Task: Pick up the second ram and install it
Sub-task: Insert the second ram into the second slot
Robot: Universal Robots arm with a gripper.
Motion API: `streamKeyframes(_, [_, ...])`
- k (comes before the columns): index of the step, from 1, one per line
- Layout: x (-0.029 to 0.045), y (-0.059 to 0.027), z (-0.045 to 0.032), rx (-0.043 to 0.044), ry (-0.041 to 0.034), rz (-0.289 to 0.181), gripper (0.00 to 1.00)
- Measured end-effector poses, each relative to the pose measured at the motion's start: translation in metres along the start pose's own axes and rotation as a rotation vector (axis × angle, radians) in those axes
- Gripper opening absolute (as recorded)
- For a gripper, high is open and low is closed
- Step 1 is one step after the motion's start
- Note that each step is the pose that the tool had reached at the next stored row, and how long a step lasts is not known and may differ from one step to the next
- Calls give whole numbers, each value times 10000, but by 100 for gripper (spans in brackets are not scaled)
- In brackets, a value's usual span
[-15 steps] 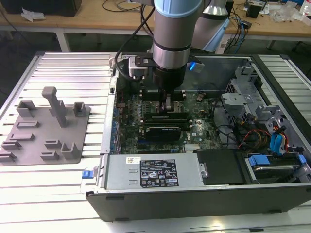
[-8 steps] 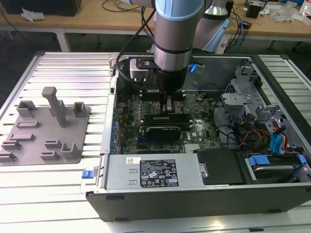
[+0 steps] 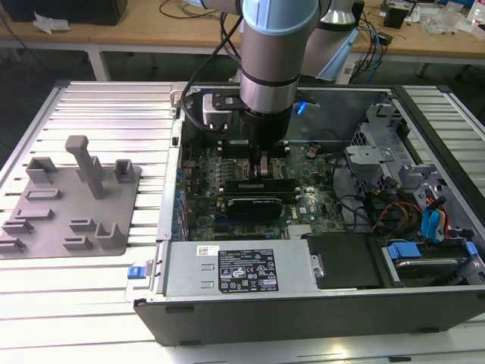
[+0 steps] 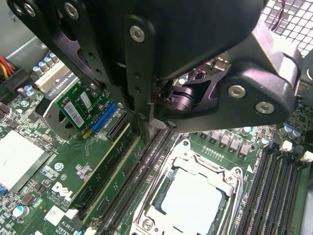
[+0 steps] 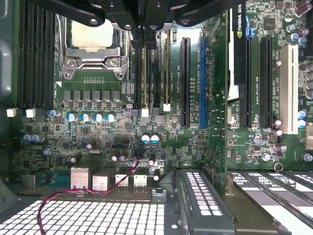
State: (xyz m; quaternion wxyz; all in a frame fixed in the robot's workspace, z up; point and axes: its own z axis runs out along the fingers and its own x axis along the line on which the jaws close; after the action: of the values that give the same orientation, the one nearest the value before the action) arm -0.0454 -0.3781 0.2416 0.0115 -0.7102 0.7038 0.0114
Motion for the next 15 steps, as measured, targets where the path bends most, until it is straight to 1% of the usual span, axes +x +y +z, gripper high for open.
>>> streamKeyframes(15, [2,0,30,1,0,49,9])
